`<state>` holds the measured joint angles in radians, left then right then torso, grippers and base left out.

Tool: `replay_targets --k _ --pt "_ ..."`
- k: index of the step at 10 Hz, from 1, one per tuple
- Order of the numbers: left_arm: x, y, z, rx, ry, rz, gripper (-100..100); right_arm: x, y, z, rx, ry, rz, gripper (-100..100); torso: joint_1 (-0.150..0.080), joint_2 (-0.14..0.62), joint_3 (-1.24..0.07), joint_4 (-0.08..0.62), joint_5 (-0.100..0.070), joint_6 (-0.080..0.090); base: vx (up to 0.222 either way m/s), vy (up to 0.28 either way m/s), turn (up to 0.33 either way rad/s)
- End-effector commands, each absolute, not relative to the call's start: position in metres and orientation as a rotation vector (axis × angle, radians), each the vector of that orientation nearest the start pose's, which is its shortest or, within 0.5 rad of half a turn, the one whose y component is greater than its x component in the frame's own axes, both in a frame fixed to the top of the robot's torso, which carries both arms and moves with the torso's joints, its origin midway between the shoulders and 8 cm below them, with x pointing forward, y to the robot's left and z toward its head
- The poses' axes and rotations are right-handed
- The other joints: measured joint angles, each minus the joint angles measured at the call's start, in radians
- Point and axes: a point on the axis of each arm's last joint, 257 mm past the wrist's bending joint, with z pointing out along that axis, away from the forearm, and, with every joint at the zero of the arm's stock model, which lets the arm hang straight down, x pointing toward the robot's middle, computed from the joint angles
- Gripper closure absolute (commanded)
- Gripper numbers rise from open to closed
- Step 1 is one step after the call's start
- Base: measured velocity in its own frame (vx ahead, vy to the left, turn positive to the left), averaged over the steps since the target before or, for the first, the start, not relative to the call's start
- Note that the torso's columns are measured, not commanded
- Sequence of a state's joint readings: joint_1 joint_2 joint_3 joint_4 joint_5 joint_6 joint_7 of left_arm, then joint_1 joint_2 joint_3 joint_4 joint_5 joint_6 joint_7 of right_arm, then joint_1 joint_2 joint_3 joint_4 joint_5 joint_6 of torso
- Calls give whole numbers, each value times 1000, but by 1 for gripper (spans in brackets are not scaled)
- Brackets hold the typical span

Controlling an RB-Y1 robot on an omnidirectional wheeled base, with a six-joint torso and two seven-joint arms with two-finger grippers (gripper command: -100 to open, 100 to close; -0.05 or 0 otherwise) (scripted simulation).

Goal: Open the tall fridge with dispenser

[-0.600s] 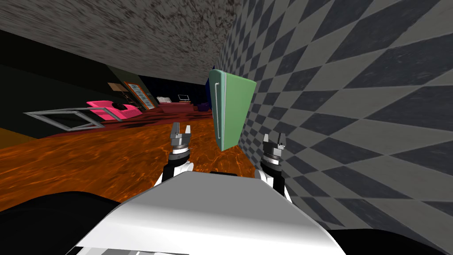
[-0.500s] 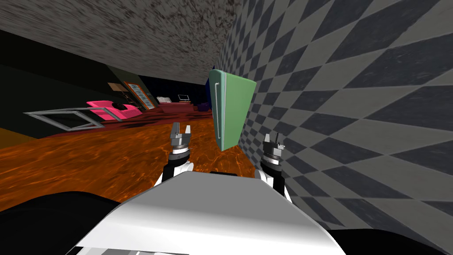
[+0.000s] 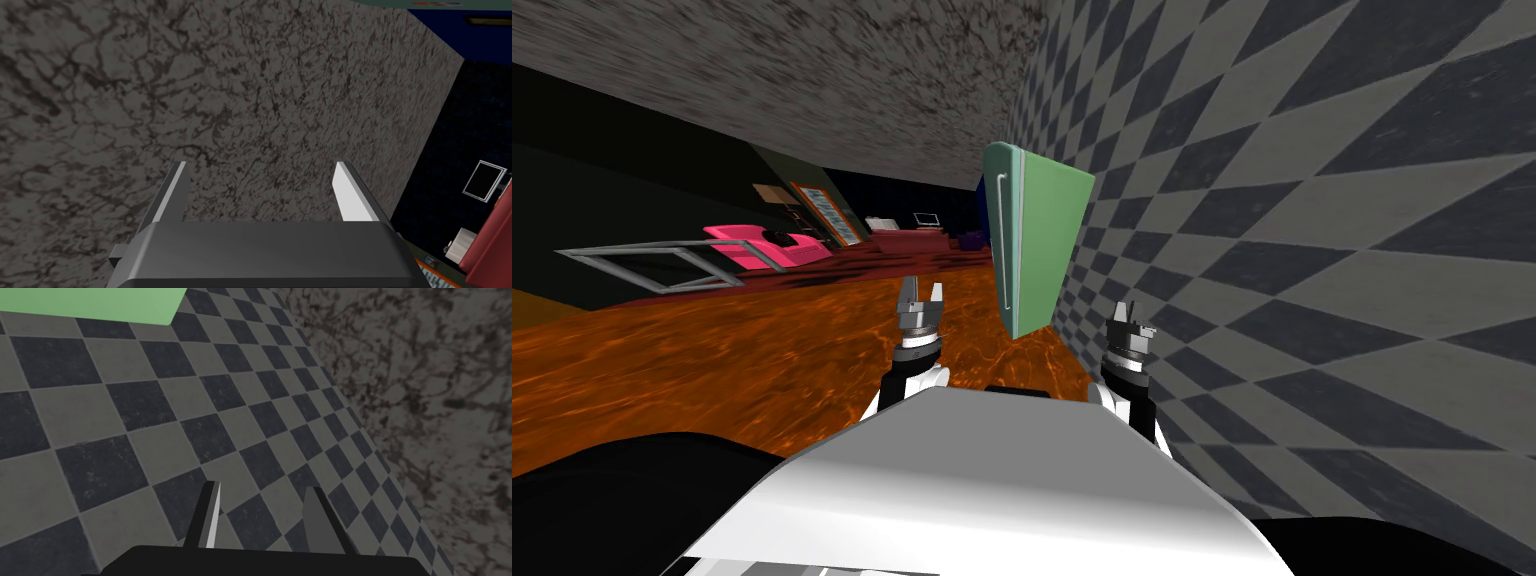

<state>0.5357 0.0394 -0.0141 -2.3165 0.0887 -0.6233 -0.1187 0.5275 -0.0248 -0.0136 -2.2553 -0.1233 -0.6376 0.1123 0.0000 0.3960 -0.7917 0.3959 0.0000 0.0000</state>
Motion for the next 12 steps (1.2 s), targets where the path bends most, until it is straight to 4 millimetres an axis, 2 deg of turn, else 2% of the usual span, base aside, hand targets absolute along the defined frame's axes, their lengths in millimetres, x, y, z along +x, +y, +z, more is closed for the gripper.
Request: replay_targets --k 1,3,4,6,12 --pt "311 281 51 -547 525 -1275 0 319 -299 31 609 517 1262 0 0 74 -147 74 0 0 0 0 0" --pt "311 281 51 -547 525 -1275 0 319 -299 31 609 516 1262 0 0 222 -443 221 0 0 0 0 0" --pt "317 280 46 -544 558 -1282 -100 319 -299 31 609 516 1262 0 0 295 -590 295 0 0 58 -25 39" --pt "328 283 35 -563 598 -1290 -100 319 -299 30 609 517 1262 0 -2 334 -681 337 0 0 130 -60 56" --pt "364 308 -9 -713 661 -1301 -100 319 -299 30 610 517 1262 0 0 345 -682 343 0 0 211 -117 73"
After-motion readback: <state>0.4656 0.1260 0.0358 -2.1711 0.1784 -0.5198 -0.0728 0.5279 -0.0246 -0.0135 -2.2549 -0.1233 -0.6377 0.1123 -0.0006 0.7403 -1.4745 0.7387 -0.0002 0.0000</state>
